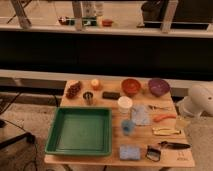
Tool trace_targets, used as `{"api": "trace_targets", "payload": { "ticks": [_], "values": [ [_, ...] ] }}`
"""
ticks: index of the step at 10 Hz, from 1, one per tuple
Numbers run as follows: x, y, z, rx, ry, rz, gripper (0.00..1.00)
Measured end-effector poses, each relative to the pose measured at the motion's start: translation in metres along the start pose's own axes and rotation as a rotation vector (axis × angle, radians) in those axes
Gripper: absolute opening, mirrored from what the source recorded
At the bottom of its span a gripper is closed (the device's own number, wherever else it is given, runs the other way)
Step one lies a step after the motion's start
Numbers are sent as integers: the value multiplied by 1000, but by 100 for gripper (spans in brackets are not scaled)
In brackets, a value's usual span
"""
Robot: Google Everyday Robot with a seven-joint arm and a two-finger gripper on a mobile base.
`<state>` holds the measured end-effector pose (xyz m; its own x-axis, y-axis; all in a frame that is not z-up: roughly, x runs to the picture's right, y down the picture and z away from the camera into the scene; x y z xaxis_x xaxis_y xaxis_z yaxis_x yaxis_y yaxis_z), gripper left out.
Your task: Place fork in paper cup
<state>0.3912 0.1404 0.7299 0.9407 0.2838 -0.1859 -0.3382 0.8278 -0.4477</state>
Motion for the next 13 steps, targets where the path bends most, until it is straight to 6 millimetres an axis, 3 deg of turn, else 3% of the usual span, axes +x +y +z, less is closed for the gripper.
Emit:
{"api": "trace_targets", "payload": {
  "ticks": [9,13],
  "values": [
    [0,-1,0,2,-2,-1,80],
    [-10,-12,2,12,-47,-32,80]
  ]
}}
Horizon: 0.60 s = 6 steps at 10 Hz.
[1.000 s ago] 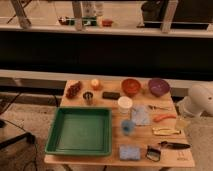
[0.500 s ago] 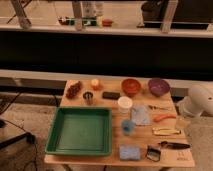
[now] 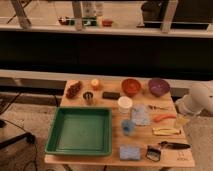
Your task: Place fork in paper cup
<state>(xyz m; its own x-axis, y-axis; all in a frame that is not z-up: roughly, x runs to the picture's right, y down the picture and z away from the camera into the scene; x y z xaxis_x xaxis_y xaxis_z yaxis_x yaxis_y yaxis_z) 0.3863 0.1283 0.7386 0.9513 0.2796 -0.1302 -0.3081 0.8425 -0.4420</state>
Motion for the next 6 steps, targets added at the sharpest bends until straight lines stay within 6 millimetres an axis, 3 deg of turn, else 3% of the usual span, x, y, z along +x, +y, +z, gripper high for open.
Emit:
{"api": "trace_targets", "payload": {
  "ticks": [6],
  "values": [
    [-30,-23,25,18,-89,-105,80]
  ]
}}
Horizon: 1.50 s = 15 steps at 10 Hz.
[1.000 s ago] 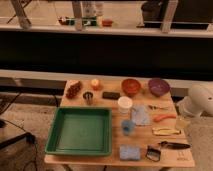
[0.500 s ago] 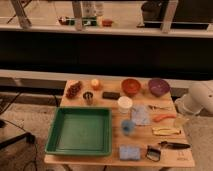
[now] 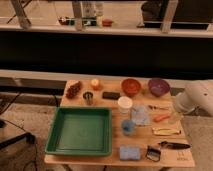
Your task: Place fork in paper cup
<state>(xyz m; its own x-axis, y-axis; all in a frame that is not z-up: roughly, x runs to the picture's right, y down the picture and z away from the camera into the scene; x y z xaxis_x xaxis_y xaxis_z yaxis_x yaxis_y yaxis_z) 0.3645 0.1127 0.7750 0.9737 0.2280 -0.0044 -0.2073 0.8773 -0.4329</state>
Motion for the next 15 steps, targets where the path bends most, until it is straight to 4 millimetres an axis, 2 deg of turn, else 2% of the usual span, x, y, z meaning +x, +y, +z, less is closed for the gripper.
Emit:
{"api": "trace_targets", "payload": {
  "ticks": [4,7,10,15],
  "values": [
    [-14,-51,38,5,-93,-13,80],
    [-6,-68,65,5,-112,32,80],
    [5,-73,83,13,-115,74,80],
    [7,-71,92,11,-119,86,80]
  ]
}}
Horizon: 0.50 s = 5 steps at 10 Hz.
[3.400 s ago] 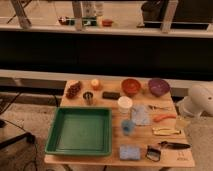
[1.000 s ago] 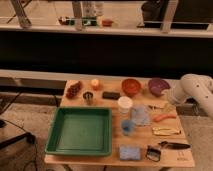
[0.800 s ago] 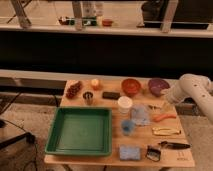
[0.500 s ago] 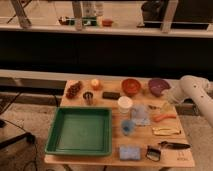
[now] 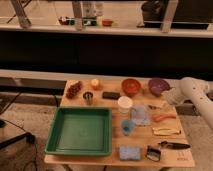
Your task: Place fork in paper cup
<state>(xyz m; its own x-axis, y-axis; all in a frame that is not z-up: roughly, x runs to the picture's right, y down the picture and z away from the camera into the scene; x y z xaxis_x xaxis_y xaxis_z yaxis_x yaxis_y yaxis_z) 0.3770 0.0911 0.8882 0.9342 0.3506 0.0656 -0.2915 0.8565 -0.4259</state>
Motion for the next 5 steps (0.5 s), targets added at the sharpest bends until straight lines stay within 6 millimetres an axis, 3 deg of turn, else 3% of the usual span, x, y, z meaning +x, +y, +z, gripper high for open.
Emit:
{"api": "trace_targets", "payload": {
  "ticks": [5],
  "values": [
    [0,7,10,-25,1,2,80]
  ]
}}
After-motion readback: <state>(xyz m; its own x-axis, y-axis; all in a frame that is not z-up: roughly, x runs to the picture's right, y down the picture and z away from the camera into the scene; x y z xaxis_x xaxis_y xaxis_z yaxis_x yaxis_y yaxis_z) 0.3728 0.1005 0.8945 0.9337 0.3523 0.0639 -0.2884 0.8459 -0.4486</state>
